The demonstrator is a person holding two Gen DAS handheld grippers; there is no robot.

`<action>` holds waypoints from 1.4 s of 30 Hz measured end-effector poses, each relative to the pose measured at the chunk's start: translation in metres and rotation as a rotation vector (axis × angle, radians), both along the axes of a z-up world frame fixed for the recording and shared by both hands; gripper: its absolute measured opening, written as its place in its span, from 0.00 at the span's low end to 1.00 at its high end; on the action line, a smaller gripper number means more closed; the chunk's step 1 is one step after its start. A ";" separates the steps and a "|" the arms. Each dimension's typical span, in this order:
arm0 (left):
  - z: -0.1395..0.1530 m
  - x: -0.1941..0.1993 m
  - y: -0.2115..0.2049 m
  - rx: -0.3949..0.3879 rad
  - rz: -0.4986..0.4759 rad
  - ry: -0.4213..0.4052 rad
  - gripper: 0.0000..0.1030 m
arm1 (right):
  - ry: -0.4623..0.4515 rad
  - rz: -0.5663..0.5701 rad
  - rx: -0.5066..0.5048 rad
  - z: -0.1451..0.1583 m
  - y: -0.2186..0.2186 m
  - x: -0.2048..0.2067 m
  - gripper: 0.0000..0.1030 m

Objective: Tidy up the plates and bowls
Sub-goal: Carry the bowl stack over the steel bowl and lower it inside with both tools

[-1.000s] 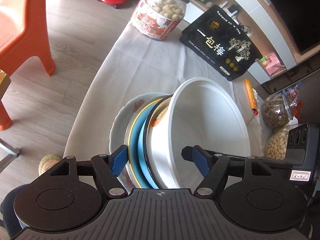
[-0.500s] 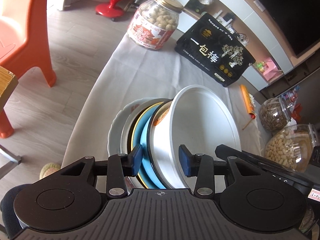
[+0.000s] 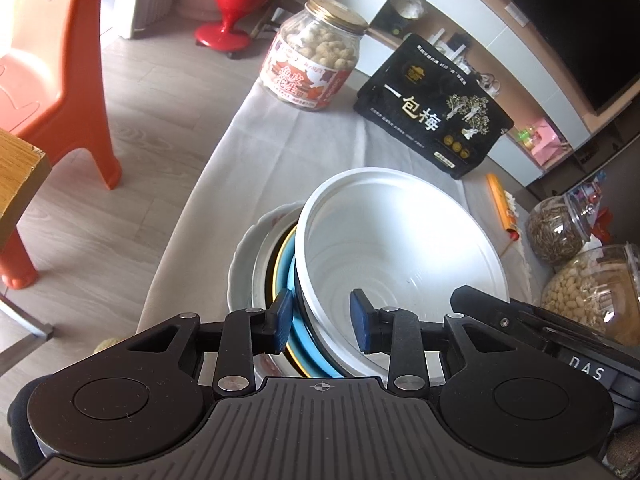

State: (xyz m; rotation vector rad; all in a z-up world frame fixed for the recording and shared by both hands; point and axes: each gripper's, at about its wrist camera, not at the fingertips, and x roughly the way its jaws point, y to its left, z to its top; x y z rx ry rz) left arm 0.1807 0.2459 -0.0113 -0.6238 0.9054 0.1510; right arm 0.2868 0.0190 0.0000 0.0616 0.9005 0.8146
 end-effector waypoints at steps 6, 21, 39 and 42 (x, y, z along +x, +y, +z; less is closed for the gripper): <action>0.013 -0.003 -0.013 0.094 -0.032 -0.036 0.31 | 0.011 -0.042 -0.051 -0.015 0.000 -0.001 0.41; 0.018 -0.004 -0.019 0.153 -0.038 -0.041 0.30 | 0.020 -0.016 -0.034 -0.011 -0.004 -0.014 0.41; 0.036 -0.020 -0.023 0.132 0.048 -0.109 0.25 | 0.029 -0.066 0.085 -0.009 -0.046 -0.026 0.41; 0.023 -0.015 -0.024 0.116 0.049 -0.057 0.26 | 0.053 -0.048 0.098 -0.013 -0.042 -0.023 0.41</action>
